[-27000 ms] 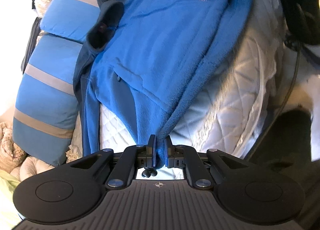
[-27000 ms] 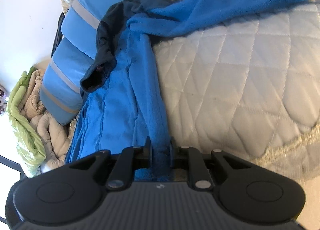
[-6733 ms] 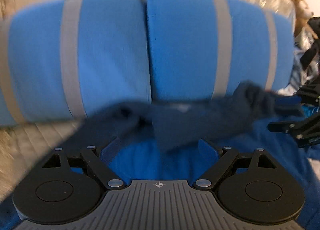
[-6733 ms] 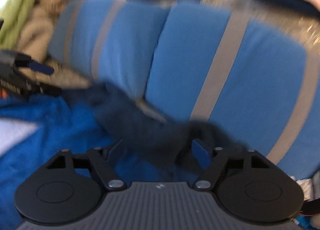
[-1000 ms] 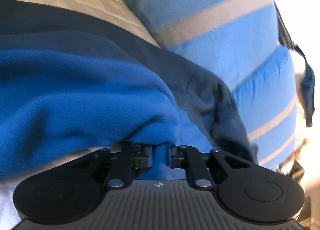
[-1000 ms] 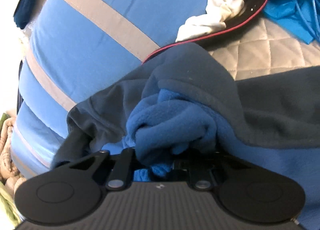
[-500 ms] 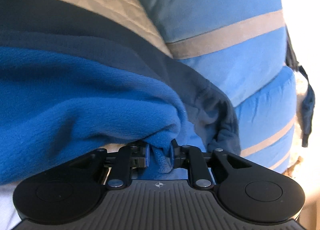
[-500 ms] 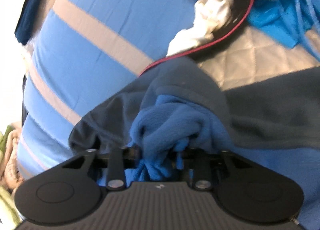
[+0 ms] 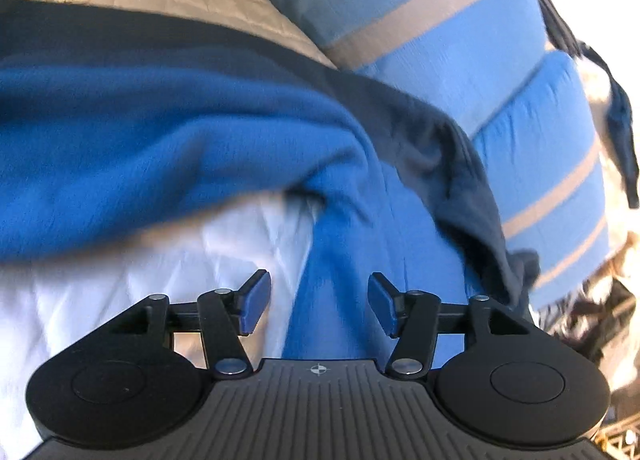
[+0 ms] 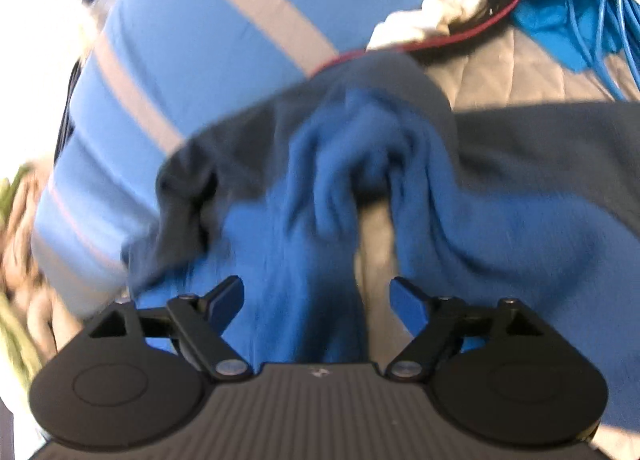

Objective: Fold clothes

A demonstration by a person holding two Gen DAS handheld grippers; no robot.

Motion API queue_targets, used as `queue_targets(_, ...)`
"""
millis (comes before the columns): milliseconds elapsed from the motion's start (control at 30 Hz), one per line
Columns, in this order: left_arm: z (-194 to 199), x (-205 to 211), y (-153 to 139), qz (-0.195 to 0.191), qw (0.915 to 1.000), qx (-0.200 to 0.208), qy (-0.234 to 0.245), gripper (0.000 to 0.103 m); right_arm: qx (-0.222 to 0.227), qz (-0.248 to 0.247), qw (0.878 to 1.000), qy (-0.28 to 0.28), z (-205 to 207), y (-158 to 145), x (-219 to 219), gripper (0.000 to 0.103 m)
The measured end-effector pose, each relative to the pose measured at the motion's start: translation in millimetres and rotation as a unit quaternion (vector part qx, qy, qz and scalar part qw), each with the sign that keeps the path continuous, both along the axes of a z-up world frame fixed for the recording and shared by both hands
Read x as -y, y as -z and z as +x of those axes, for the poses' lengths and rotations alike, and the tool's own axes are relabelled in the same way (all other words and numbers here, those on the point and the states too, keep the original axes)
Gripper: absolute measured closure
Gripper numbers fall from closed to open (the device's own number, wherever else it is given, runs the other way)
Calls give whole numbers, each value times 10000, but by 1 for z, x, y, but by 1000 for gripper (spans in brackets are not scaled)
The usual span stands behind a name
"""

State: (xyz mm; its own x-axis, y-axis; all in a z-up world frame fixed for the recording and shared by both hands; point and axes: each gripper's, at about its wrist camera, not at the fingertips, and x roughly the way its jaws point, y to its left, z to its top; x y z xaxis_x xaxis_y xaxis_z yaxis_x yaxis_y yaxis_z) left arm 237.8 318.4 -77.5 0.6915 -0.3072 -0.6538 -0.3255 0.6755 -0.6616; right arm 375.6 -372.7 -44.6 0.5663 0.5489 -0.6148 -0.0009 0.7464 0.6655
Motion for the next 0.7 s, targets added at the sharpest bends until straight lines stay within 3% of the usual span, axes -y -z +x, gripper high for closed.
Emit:
queue_targets(167,-34,2,4,-400,9986,-162,313,51,-207,-188,9987,-426,-34,5,5,19)
queue_targets(233,-45,4,5,-525,9973,-217,455,51,-289,-148,9979,-555,-47,4,8,27)
queue_targets(300,-53,9,7,-590,9965,-243,544,55,-380,-182,9969,-659,-57,3,8,44)
queue_targets(333,-57,10,8,-609,9963,-305,516,72,-430,-234,9962,-721,-62,2,6,50)
queue_targets(367,-60,12,8,-550,9965,-407,484,96,-471,-279,9957,-753,-66,2,5,69)
queue_targets(400,-64,14,9,-401,9972,-482,420,96,-486,-298,9960,-691,-70,2,6,88)
queue_targets(467,-72,15,9,-240,9981,-498,279,97,-517,-338,9965,-566,-76,2,7,95)
queue_targets(700,-82,11,10,-276,9986,-441,51,96,-661,-412,9970,-29,-92,6,28,102)
